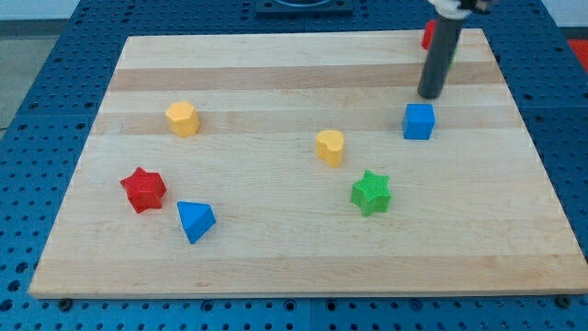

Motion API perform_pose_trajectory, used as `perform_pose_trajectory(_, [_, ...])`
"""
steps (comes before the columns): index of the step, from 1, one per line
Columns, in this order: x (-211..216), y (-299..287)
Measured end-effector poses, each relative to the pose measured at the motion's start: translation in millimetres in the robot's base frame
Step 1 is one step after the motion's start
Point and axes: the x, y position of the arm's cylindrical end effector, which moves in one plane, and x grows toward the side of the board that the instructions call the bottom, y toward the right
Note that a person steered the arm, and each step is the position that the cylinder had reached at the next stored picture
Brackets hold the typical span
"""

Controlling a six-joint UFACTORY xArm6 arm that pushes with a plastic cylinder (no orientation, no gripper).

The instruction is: Slide the blue cube towards the green circle

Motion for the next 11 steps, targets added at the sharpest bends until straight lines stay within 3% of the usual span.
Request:
perform_pose_trajectory(1, [-5,-73])
perform_pose_trajectory(2, [48,-110])
perform_pose_trajectory(3, [66,-71])
perform_pose_trajectory(5, [1,13])
perform_pose_trajectory(6, [7,8])
perform_pose_trajectory(7, [80,-3])
perform_pose_trajectory(8, [113,28])
perform_pose_trajectory(11, [9,32])
